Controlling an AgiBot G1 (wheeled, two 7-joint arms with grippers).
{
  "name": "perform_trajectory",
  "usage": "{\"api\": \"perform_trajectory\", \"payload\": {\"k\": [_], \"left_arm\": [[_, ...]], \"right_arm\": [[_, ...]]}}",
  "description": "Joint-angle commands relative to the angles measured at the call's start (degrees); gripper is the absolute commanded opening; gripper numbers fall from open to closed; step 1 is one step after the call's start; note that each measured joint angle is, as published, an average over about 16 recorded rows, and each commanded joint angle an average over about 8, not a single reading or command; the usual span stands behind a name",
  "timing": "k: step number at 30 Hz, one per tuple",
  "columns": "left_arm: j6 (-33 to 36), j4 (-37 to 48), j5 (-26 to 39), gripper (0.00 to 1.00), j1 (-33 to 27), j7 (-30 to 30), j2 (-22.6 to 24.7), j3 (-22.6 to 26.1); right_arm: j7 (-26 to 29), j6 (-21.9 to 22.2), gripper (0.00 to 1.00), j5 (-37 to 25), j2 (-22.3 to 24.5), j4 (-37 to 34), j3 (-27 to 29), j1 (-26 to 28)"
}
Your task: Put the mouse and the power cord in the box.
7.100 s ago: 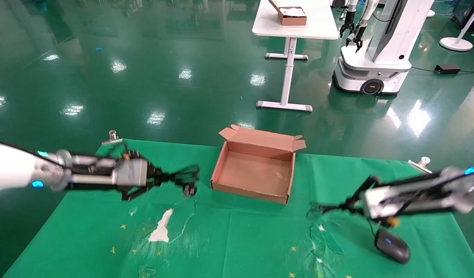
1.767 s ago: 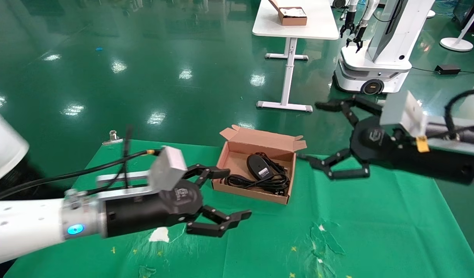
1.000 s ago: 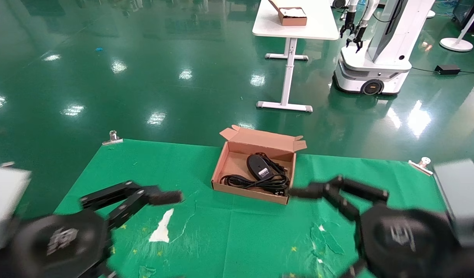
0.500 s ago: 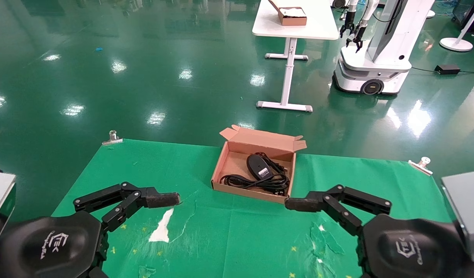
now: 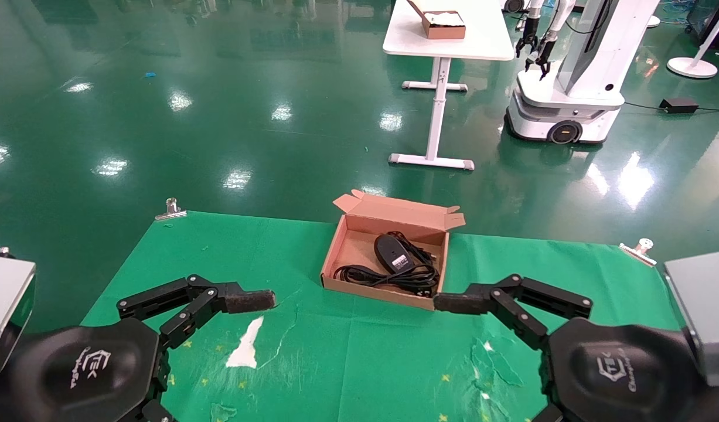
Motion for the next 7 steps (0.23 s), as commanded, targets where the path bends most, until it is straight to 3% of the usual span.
{"api": "perform_trajectory", "payload": {"k": [1,7], "left_arm": [[0.0,0.0,0.0,1.00,0.0,0.0,0.0,0.0],[-0.1,0.0,0.1,1.00,0.0,0.0,0.1,0.1]], "right_arm": [[0.0,0.0,1.00,0.0,0.0,-0.1,0.0,0.1],[-0.1,0.1,1.00,-0.1,-0.1,-0.2,-0.1,0.1]]}}
